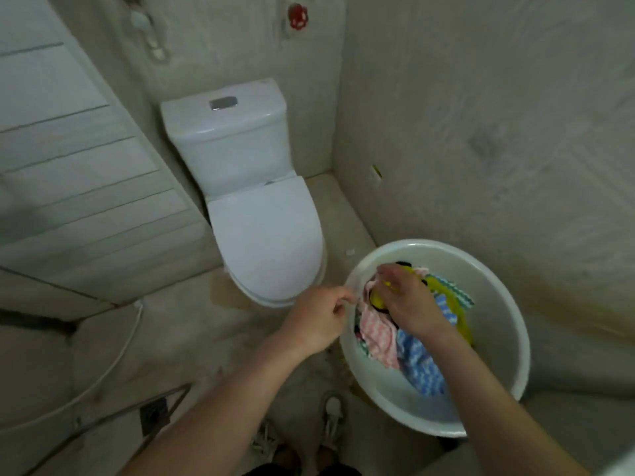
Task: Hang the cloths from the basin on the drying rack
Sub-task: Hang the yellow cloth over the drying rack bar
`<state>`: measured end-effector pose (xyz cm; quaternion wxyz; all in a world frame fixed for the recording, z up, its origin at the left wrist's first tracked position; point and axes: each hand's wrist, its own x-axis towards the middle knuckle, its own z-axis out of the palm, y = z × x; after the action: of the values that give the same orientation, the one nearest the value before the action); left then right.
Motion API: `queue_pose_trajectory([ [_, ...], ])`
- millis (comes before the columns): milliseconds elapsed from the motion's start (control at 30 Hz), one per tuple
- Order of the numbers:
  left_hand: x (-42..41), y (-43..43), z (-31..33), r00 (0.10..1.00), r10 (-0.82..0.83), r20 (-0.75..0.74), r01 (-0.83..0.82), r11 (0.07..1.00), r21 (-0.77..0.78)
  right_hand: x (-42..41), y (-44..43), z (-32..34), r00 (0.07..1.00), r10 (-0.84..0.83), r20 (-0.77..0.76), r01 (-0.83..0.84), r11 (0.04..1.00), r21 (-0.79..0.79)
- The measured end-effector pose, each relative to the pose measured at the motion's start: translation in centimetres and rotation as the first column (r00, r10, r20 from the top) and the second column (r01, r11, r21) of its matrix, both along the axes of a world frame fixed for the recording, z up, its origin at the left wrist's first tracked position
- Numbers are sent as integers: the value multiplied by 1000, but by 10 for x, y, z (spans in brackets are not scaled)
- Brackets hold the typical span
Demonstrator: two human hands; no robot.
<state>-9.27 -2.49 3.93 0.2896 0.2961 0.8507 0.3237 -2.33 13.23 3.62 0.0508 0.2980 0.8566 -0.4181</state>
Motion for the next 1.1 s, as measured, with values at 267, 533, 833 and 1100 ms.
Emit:
queue_pose_trajectory([
  [267, 33, 79, -81, 989, -64, 135, 84, 985, -149, 61, 47, -79, 962, -53, 267, 8, 986, 165],
  [533, 31, 112, -130, 914, 304, 269, -255, 945, -203, 56, 69, -111, 913, 10, 408, -105, 972, 212],
  [833, 19, 102, -89, 900, 395, 184, -406, 913, 30, 61, 92, -74, 990, -69, 120, 39, 970, 240],
  [1100, 6, 81, -42, 806, 464, 367, -564, 791, 237, 58, 119, -20, 546, -815, 194, 425, 70, -903],
])
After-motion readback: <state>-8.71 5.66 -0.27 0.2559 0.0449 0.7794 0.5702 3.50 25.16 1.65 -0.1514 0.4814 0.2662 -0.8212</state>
